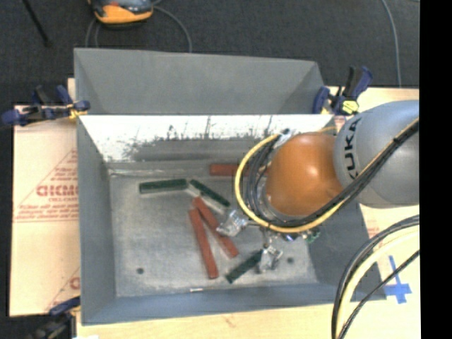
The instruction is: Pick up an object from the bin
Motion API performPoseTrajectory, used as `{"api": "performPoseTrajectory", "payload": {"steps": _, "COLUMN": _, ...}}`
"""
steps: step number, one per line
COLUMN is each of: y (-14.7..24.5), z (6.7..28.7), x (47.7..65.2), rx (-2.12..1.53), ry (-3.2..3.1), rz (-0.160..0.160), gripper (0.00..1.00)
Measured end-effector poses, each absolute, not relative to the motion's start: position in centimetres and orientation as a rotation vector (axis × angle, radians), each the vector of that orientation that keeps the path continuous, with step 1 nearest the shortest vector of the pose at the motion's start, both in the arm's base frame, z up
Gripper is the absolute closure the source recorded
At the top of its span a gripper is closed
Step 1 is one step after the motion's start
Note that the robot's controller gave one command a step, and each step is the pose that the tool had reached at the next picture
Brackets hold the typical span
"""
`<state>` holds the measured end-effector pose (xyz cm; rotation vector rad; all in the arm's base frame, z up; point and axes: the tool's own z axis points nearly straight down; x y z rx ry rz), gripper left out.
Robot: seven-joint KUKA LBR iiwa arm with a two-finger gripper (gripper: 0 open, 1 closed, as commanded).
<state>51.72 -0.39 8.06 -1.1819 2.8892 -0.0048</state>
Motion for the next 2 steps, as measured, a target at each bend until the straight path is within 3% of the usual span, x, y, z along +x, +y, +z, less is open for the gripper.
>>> {"api": "performPoseTrajectory", "payload": {"steps": 1, "y": -0.43, "z": 8.25, "x": 51.40, "rx": -1.200, "ry": 2.891, "rz": -0.003, "gripper": 1.00}}
{"api": "performPoseTrajectory", "payload": {"steps": 2, "y": -0.44, "z": 8.24, "x": 51.40, "rx": -1.201, "ry": 2.891, "rz": -0.003, "gripper": 1.00}}
